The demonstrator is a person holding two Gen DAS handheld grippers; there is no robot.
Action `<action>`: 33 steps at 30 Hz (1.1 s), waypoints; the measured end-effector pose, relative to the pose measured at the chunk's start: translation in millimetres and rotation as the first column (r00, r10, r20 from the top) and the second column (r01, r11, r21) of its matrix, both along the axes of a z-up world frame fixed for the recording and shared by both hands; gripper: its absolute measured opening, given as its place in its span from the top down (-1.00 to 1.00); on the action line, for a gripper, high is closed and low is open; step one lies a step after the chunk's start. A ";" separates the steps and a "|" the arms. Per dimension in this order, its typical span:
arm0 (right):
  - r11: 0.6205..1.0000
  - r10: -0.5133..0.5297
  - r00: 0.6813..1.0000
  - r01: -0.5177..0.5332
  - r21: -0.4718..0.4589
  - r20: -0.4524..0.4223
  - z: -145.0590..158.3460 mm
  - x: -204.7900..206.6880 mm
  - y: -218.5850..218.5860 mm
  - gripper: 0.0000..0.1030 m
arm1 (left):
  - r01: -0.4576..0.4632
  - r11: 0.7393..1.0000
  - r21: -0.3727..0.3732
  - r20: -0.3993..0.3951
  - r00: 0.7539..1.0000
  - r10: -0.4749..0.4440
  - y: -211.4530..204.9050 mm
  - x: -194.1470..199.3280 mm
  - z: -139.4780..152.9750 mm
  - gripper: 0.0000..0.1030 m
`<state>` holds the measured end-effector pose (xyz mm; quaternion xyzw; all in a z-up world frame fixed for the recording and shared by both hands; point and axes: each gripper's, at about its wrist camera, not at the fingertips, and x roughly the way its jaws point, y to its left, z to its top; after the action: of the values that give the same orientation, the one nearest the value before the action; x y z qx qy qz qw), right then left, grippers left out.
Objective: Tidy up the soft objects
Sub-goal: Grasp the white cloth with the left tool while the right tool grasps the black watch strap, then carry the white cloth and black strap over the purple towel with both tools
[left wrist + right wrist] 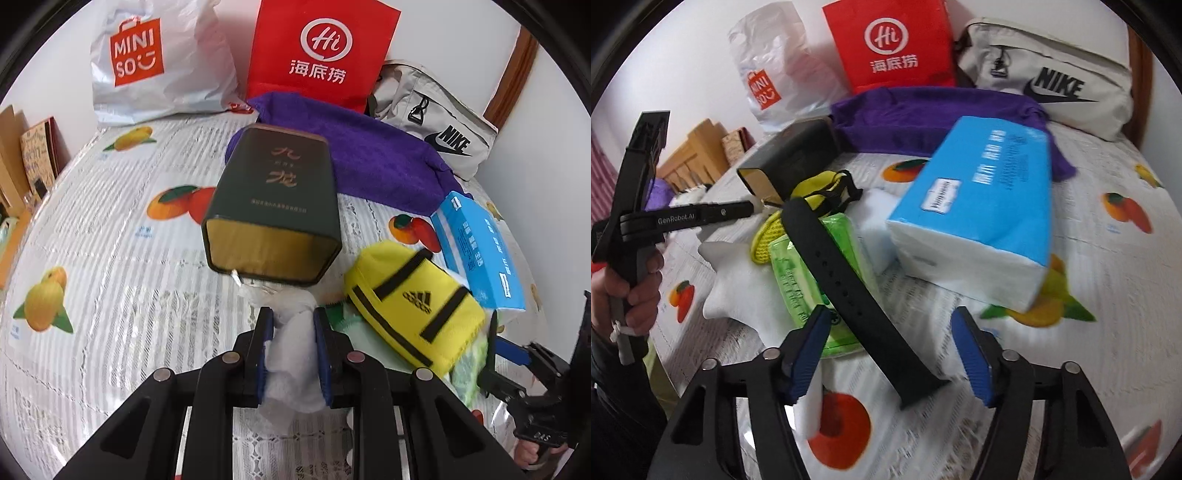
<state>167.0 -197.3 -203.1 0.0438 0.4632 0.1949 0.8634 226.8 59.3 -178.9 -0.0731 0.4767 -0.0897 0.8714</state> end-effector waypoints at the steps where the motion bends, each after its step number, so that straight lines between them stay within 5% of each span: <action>1: 1.000 0.013 1.000 -0.013 0.026 0.003 -0.8 1.5 0.8 0.06 | -0.003 1.000 -0.004 -0.001 1.000 0.003 0.4 -0.4 -0.7 0.59; 3: 0.997 0.050 0.999 -0.050 0.063 0.000 -0.1 2.3 2.8 0.45 | -0.005 1.000 -0.004 -0.004 1.000 0.005 0.7 -0.8 -1.6 0.59; 7: 0.998 0.064 0.997 -0.063 -0.015 0.040 10.9 -7.0 8.8 0.64 | 0.000 1.000 -0.010 -0.003 1.000 -0.001 0.4 -2.5 -0.2 0.59; 21: 0.988 -0.091 0.993 0.080 -0.134 -0.078 -4.7 -22.2 -30.3 0.61 | 0.006 1.000 0.013 -0.017 1.000 -0.006 -7.3 -11.1 -1.0 0.59; 28: 0.974 -0.103 0.994 0.095 -0.207 -0.029 -9.2 -24.0 -12.8 0.12 | 0.002 1.000 0.020 -0.023 1.000 -0.001 -7.3 -10.7 0.3 0.59; 29: 0.969 -0.107 0.994 0.101 -0.227 -0.013 -10.7 -24.8 -9.5 0.16 | 0.000 1.000 0.020 -0.021 1.000 0.001 -7.1 -11.1 0.8 0.59; 31: 0.959 -0.116 0.993 0.119 -0.258 0.028 -10.8 -27.5 -6.3 0.61 | 0.000 1.000 0.018 -0.021 1.000 0.000 -7.0 -11.3 1.3 0.59; 33: 0.964 -0.119 0.993 0.120 -0.236 0.017 -9.6 -28.1 -9.0 0.61 | -0.001 1.000 0.017 -0.014 1.000 0.001 -6.4 -12.6 2.2 0.59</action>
<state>138.9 -206.2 -212.7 -0.0318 0.4784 0.0861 0.8734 214.3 52.9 -176.7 -0.0667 0.4835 -0.0847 0.8687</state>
